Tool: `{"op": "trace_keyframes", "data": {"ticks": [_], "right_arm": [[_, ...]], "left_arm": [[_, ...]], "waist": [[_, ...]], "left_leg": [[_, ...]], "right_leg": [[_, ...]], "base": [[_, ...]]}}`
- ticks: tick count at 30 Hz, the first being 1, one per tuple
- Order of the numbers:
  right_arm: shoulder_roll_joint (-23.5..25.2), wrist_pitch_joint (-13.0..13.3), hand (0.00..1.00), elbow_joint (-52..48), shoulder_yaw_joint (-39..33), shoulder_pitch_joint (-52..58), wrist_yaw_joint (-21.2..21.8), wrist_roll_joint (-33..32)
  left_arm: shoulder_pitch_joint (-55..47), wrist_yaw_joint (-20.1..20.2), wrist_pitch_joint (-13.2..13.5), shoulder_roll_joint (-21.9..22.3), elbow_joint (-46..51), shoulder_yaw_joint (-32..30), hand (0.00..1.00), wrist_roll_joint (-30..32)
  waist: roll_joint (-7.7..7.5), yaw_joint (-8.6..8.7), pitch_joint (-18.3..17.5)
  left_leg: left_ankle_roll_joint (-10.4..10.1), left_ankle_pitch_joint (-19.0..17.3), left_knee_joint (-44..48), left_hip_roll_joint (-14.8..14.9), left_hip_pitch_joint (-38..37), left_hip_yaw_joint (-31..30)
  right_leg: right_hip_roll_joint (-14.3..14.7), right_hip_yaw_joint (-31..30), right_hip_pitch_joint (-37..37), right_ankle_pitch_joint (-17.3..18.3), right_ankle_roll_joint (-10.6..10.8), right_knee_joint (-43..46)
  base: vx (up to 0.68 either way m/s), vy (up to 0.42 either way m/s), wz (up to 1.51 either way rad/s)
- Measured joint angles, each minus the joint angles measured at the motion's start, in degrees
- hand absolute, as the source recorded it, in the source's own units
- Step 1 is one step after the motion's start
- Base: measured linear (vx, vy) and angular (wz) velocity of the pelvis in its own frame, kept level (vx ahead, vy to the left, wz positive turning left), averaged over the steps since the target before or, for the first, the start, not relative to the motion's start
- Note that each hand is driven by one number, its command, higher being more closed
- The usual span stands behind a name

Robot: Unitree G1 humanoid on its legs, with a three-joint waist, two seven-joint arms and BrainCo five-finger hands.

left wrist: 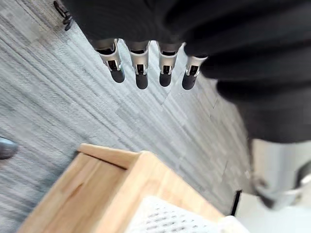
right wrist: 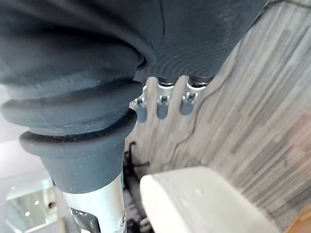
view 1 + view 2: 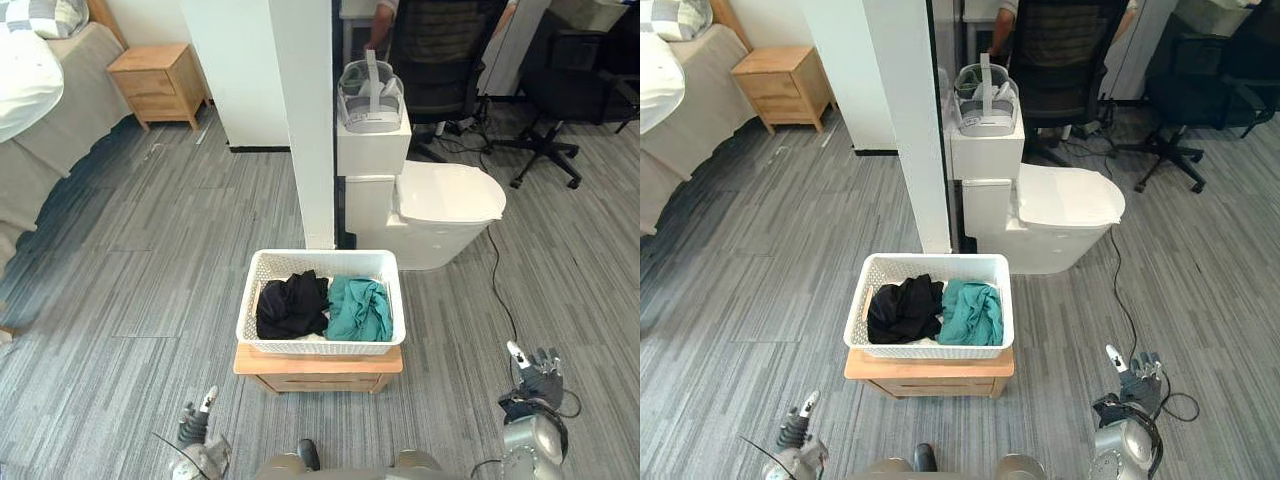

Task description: Pick up the laundry basket with both hands and put the clothes into the washing machine.

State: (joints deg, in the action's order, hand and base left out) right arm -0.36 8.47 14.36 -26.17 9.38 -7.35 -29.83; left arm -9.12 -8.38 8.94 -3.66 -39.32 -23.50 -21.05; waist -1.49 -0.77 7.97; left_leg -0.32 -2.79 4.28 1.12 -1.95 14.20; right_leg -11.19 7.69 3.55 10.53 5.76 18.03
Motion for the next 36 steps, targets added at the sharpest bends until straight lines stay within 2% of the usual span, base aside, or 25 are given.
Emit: {"op": "trace_keyframes", "data": {"ticks": [2,3,4,8,9,10,13,16,18,20,22,25,27,28,32,36], "right_arm": [[-1.42,-0.13,0.00,-1.11,0.90,0.05,0.86,-1.32],[-1.71,-0.28,0.00,-1.79,1.17,0.12,1.34,-1.32],[-2.56,-0.46,0.00,-2.96,1.92,0.01,2.00,-1.06],[-6.35,-3.00,0.00,-3.93,4.65,-2.26,2.70,-1.05],[-6.86,-3.40,0.00,-3.93,5.09,-3.27,2.76,-1.05],[-7.74,-3.89,0.00,-3.93,6.00,-5.00,3.04,-1.16],[-11.24,-4.83,0.00,-3.93,9.38,-12.34,4.46,-2.83],[-13.96,-5.74,0.00,-3.95,13.30,-15.84,5.55,-6.10],[-15.85,-7.10,0.00,-3.97,15.65,-17.48,6.46,-8.13],[-17.18,-7.82,0.00,-4.10,16.73,-18.40,6.47,-9.08],[-19.53,-9.26,0.00,-5.29,17.11,-18.99,6.67,-11.09],[-21.67,-10.91,0.00,-10.89,17.37,-15.90,8.33,-13.57],[-23.46,-11.45,0.00,-14.28,18.83,-13.30,9.52,-14.91],[-24.23,-11.60,0.00,-15.84,19.85,-11.72,10.94,-16.01],[-26.23,-12.31,0.00,-16.45,20.61,-10.23,12.91,-18.15],[-29.21,-12.91,0.00,-16.48,22.93,-10.10,13.72,-19.88]], "left_arm": [[-1.66,-1.94,-0.19,1.27,11.89,-2.05,0.00,-1.88],[-2.15,-2.23,-0.16,1.27,14.86,-2.14,0.00,-1.88],[-2.49,-2.91,-0.07,1.27,19.88,-2.72,0.00,-1.83],[1.08,-3.33,-0.97,1.02,30.68,-2.99,0.00,0.53],[2.15,-3.25,-1.27,0.71,31.67,-2.61,0.00,1.40],[3.83,-3.18,-1.64,-0.18,32.77,-1.68,0.00,2.24],[13.22,-2.74,-3.84,-6.37,33.27,2.89,0.00,4.17],[21.48,-1.31,-5.51,-13.44,33.07,7.67,0.00,6.23],[30.09,-0.29,-6.40,-19.61,30.21,12.43,0.00,7.52],[35.33,0.36,-7.36,-23.82,26.73,15.38,0.00,8.30],[43.09,2.83,-10.56,-29.45,21.74,19.76,0.00,9.03],[48.47,4.67,-13.41,-31.75,20.17,21.85,0.00,13.34],[52.31,4.69,-14.23,-32.74,17.68,23.40,0.00,15.70],[54.57,5.08,-14.75,-34.02,15.57,24.59,0.00,17.75],[59.44,7.71,-14.83,-37.02,7.86,29.60,0.00,18.88],[65.08,10.75,-14.70,-39.31,0.10,33.86,0.00,16.96]], "waist": [[1.25,-0.36,-1.28],[1.33,-0.39,-1.33],[2.34,-0.27,-1.93],[2.81,-0.29,-1.63],[3.15,-0.34,-1.18],[2.67,-0.38,-0.06],[2.17,-0.32,4.88],[1.91,-0.80,7.52],[1.86,-1.77,10.05],[1.82,-1.77,10.50],[1.77,-1.74,12.71],[1.36,-1.84,14.19],[0.92,-1.88,15.48],[0.10,-1.90,16.20],[-0.43,-2.18,16.71],[-1.22,-2.90,17.24]], "left_leg": [[-1.29,-0.76,0.69,2.11,0.50,-1.78],[-1.47,-0.73,0.67,2.58,0.78,-2.25],[-2.07,-0.42,0.51,3.18,1.63,-3.31],[-3.32,0.65,0.61,4.22,6.25,-6.47],[-3.35,0.82,0.75,4.33,6.81,-6.61],[-3.43,1.13,0.84,4.49,7.88,-6.95],[-3.38,2.57,1.91,4.68,13.00,-8.78],[-3.26,3.80,1.85,4.60,16.04,-9.33],[-3.13,4.31,1.86,4.44,16.50,-9.62],[-3.13,4.82,1.83,4.35,17.78,-9.81],[-3.03,5.76,1.66,4.17,18.54,-10.28],[-3.47,6.72,1.66,4.21,20.28,-10.84],[-3.41,7.24,1.64,4.25,21.21,-11.13],[-3.71,7.81,1.44,4.45,21.99,-11.18],[-3.88,10.31,-2.01,4.76,23.50,-11.03],[-4.06,10.87,-2.95,5.22,24.72,-9.90]], "right_leg": [[1.78,1.77,-3.21,-0.53,-0.90,-4.31],[2.35,2.29,-3.59,-0.83,-1.10,-5.46],[3.21,3.53,-4.24,-1.58,-1.52,-7.17],[4.85,6.62,-2.91,-3.25,-2.32,-10.35],[4.95,6.86,-2.45,-3.35,-2.44,-10.23],[5.08,6.99,-1.42,-3.48,-2.56,-10.08],[5.24,8.56,2.84,-4.12,-3.19,-9.02],[5.22,9.02,5.62,-4.83,-3.31,-8.99],[5.07,9.33,5.95,-4.96,-3.35,-8.78],[4.99,9.62,7.31,-4.96,-3.36,-8.07],[4.77,9.95,8.23,-4.97,-3.42,-7.25],[4.62,10.28,10.16,-4.93,-3.48,-6.19],[4.50,11.06,11.15,-4.57,-4.00,-5.03],[4.52,11.13,12.50,-4.32,-4.39,-3.94],[4.50,11.23,16.57,-3.92,-4.95,-1.69],[4.43,10.96,19.05,-3.89,-4.99,-0.15]], "base": [[0.13,-0.160,0.33],[0.09,-0.158,0.26],[0.10,-0.171,0.34],[0.05,-0.098,0.34],[0.02,-0.036,0.26],[-0.04,-0.029,0.17],[-0.11,-0.023,0.22],[-0.07,0.003,0.09],[-0.06,0.007,0.08],[-0.05,0.007,0.12],[-0.06,0.000,0.10],[-0.06,-0.008,0.08],[-0.08,-0.024,0.13],[-0.10,-0.035,0.06],[-0.10,-0.031,0.01],[-0.07,-0.014,-0.05]]}}
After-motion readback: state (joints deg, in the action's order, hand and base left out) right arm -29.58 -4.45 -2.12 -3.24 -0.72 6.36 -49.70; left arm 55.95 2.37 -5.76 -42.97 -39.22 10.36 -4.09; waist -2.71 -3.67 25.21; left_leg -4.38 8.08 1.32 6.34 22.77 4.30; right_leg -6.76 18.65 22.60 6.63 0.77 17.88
